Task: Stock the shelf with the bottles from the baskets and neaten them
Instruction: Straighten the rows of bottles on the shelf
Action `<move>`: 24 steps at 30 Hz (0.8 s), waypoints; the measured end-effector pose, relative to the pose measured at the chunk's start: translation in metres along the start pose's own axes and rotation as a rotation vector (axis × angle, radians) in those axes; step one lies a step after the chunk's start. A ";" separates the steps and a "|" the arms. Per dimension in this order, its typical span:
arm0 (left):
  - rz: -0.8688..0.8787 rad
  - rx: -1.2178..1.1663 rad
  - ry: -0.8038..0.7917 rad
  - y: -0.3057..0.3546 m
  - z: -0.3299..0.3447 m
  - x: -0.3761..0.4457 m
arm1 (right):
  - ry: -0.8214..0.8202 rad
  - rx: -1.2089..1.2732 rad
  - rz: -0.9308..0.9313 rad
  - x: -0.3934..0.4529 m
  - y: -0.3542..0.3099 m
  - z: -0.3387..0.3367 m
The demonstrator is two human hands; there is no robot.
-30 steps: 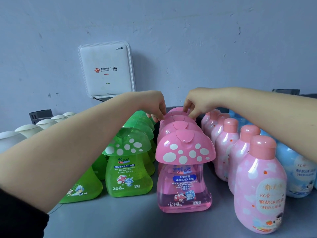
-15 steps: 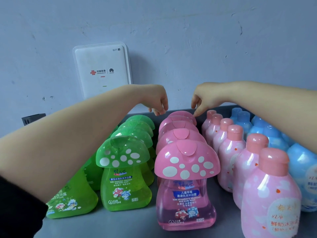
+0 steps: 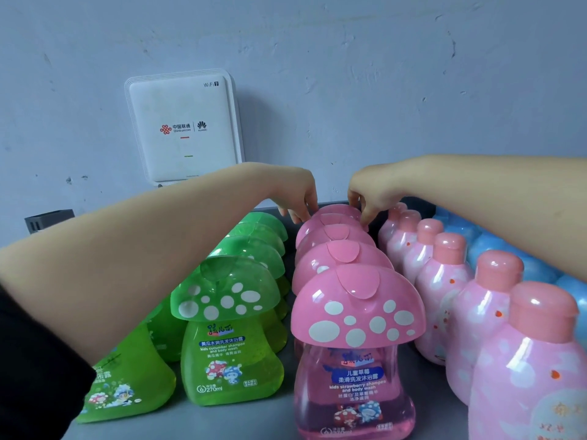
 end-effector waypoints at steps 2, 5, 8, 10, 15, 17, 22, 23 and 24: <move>0.007 -0.006 -0.011 -0.001 0.001 0.001 | 0.017 0.001 -0.004 0.003 0.000 0.000; 0.000 -0.024 -0.022 -0.006 0.001 0.000 | 0.043 0.022 -0.015 0.005 -0.003 -0.002; -0.021 -0.045 -0.032 -0.014 0.003 -0.002 | 0.078 0.036 -0.042 0.007 -0.010 -0.005; -0.026 -0.061 -0.030 -0.017 0.003 -0.004 | 0.087 0.034 -0.055 0.009 -0.013 -0.005; -0.019 -0.056 -0.018 -0.019 0.005 -0.003 | 0.082 0.028 -0.060 0.009 -0.015 -0.005; -0.023 -0.046 -0.015 -0.018 0.005 -0.003 | 0.088 0.034 -0.060 0.008 -0.015 -0.005; -0.039 -0.025 -0.011 -0.018 0.006 -0.003 | 0.084 0.037 -0.061 0.006 -0.015 -0.005; -0.037 -0.020 -0.012 -0.017 0.007 -0.004 | 0.086 0.040 -0.059 0.005 -0.014 -0.005; -0.035 -0.014 -0.012 -0.017 0.007 -0.005 | 0.086 0.043 -0.057 0.004 -0.014 -0.005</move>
Point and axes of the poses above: each hand's wrist, its own x-axis towards the middle knuckle, its own z-axis out of the palm, y = z × x, the point moved 7 cm from there along x, towards the middle knuckle, and after that the axes turned 4 degrees about -y, right-handed, at the moved point
